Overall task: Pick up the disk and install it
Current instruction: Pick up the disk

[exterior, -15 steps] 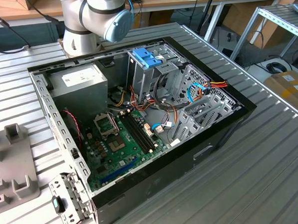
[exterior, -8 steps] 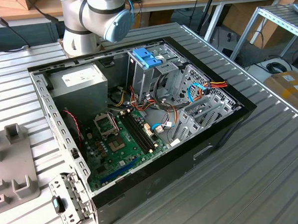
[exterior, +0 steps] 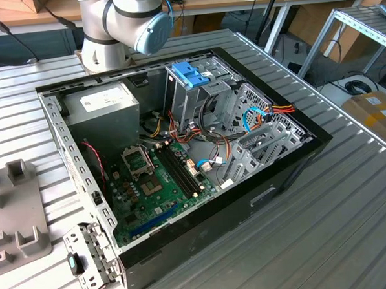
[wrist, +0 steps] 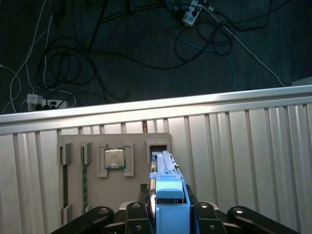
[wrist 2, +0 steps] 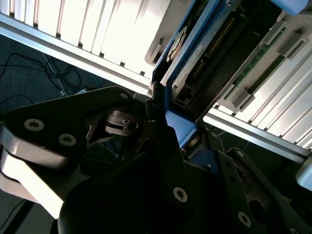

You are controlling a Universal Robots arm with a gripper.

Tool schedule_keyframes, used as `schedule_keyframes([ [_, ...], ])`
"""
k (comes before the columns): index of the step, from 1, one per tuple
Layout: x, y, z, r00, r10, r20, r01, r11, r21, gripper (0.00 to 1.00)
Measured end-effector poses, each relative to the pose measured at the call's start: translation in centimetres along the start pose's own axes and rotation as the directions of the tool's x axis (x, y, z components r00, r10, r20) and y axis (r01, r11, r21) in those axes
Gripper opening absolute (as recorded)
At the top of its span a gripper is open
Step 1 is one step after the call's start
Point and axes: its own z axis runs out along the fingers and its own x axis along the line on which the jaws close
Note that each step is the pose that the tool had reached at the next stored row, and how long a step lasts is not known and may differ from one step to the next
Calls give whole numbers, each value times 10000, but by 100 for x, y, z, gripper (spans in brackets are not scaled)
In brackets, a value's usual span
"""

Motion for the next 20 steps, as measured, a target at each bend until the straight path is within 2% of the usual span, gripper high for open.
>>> schedule_keyframes([
  [20,-4,8,-177,10000,0,0,0,10000,-1,37],
])
